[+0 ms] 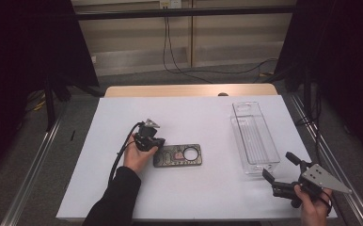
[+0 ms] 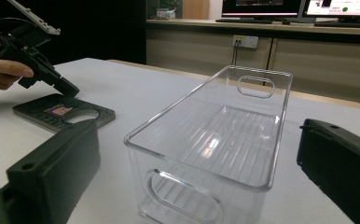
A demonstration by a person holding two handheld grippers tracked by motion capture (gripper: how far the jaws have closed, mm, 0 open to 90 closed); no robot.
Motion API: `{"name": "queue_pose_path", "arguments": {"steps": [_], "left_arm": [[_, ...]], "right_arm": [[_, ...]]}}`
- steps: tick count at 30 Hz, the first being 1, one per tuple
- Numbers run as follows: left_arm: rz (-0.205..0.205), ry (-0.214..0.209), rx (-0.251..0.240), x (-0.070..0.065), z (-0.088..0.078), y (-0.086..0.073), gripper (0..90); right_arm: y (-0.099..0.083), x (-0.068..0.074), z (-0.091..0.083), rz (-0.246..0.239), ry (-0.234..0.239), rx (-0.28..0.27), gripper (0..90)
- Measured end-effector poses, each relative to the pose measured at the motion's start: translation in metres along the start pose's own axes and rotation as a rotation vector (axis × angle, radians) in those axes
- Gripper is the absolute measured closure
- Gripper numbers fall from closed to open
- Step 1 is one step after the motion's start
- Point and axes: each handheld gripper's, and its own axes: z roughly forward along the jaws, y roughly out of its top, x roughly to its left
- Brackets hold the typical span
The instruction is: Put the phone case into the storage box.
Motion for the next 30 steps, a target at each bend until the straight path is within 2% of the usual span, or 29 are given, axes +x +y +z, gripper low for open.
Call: {"name": "queue_pose_path", "arguments": {"steps": [4,11,16,20,21,30], "left_arm": [[0.004,0.000,-0.002,-0.002,-0.002,-0.003,90.0],[0.034,0.010,0.013,-0.006,-0.006,-0.006,90.0],[0.020,-0.004,0.008,-0.007,-0.009,-0.010,90.0],[0.038,0.008,0.007,-0.011,-0.010,-0.012,90.0],[0.061,0.000,0.006,-0.012,-0.011,-0.013,90.0],[0.067,-0.015,0.018,-0.016,-0.016,-0.018,90.0]], "right_arm": [[0.000,0.000,0.000,0.005,-0.002,-0.001,0.0],[0.000,0.000,0.000,0.000,-0.001,-0.001,0.0],[0.000,0.000,0.000,0.002,-0.003,-0.001,0.0],[0.000,-0.001,-0.001,0.008,-0.013,-0.003,0.0],[0.000,-0.001,-0.001,0.003,-0.015,-0.003,0.0],[0.000,-0.001,-0.001,0.000,-0.016,-0.002,0.0]]}}
